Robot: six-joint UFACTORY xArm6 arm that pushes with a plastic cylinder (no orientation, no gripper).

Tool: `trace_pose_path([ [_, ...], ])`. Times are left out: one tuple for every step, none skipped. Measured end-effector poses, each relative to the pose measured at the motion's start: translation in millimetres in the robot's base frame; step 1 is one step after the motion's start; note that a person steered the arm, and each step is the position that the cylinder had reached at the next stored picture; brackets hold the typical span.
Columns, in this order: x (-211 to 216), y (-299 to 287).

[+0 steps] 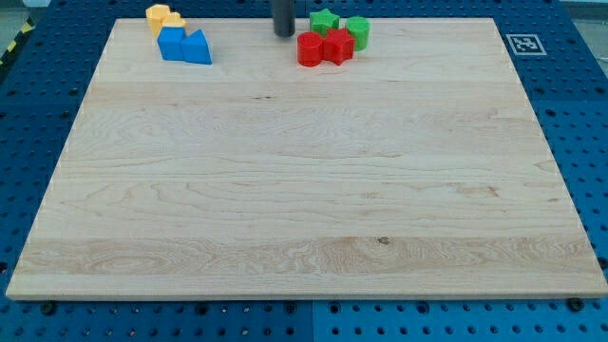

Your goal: Place the green star to the top right of the red star

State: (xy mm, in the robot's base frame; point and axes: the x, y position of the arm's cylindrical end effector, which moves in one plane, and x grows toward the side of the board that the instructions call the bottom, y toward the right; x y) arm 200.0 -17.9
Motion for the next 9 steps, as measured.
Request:
trace_pose_path([
  [-6,26],
  [3,45],
  [3,87],
  [5,110],
  [25,100],
  [31,85],
  [31,83],
  [31,67],
  [31,68],
])
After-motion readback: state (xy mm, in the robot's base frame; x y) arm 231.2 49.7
